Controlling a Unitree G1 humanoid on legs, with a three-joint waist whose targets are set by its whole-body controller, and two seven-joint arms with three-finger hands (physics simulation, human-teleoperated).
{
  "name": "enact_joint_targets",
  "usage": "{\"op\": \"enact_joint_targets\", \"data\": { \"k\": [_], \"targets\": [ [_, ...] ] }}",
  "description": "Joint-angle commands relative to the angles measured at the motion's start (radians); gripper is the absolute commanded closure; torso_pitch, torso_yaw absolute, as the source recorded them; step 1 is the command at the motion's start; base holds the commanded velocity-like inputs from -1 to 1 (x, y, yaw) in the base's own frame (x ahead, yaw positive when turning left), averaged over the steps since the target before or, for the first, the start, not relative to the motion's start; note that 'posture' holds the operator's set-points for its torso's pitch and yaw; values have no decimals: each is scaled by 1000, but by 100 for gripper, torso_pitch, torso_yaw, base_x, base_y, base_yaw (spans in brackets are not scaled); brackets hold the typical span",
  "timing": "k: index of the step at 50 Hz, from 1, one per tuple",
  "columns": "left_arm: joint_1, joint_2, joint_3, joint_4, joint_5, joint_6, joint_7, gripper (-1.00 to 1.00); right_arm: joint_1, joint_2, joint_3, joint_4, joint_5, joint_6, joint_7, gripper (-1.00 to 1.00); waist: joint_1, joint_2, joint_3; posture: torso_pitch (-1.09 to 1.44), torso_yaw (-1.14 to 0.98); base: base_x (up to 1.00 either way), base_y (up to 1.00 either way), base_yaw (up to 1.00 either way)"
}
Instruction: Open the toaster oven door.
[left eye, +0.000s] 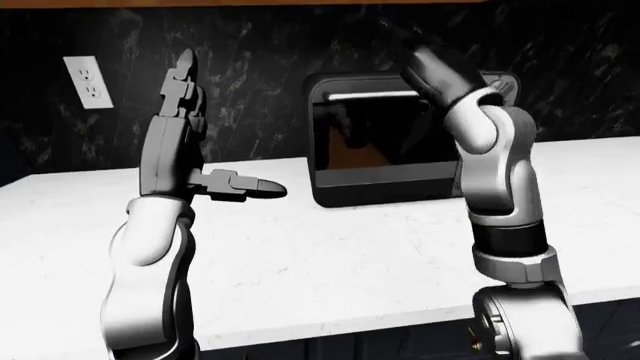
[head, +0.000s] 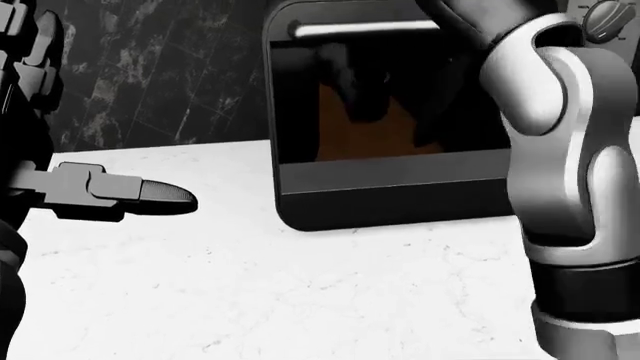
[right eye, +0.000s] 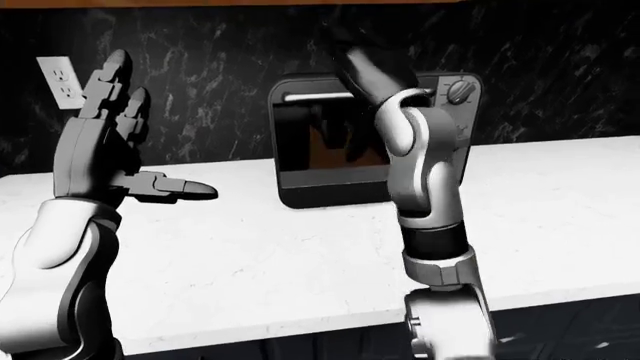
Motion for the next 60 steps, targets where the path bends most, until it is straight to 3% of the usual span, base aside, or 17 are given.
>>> {"op": "enact_joint_targets", "data": {
  "k": [1,5,22,36,58,60],
  "targets": [
    [-28,7,2,-16,4,-26,3,-100,-61,-12,-6,34,-44,-72,-26,-100,0,0,-4,-60,0,0,0,0],
    [-23,3,2,-26,4,-23,4,-100,-115,-11,-7,126,-89,-121,-34,-100,-3,3,-5,-60,0,0,0,0],
    [-13,-4,-4,-23,7,-34,2,-100,-106,-11,0,253,-205,-184,36,-100,-6,0,-5,-60,0,0,0,0],
    [-16,3,4,-28,3,-25,-2,-100,-145,-59,-5,448,-238,-202,0,-100,-8,0,-6,-60,0,0,0,0],
    [0,-1,4,-36,6,-31,-6,-100,-165,-69,6,580,-257,-207,-2,-100,-5,-2,-8,-60,0,0,0,0],
    [0,-1,3,-33,7,-32,-5,-100,-161,-66,5,572,-254,-203,9,-64,-3,-2,-7,-60,0,0,0,0]
  ]
}}
